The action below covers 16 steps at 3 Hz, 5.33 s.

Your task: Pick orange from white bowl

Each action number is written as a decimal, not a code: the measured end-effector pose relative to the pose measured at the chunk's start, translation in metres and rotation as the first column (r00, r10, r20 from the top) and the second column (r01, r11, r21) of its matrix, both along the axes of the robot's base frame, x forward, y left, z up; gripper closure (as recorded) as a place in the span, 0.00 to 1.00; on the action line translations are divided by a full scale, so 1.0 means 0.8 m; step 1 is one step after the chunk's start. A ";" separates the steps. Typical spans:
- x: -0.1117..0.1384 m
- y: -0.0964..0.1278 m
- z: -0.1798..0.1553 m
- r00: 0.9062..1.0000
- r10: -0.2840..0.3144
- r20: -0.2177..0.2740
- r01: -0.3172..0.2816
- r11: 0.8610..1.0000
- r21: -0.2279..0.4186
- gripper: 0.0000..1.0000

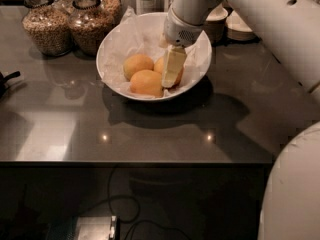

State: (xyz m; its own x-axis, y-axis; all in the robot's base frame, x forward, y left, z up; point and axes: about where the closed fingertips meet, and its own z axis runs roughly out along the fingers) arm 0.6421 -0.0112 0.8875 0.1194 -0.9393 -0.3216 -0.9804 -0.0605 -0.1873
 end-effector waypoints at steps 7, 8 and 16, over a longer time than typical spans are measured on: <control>0.005 0.001 -0.005 1.000 -0.015 0.002 0.015 1.000 0.012 0.05; 0.008 -0.002 -0.010 0.999 -0.038 0.003 0.038 0.999 0.026 0.23; -0.012 -0.054 0.029 0.965 -0.159 0.211 0.161 0.987 0.006 1.00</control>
Offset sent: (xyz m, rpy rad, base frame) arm 0.0000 0.0000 0.0000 0.0000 0.0000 0.0000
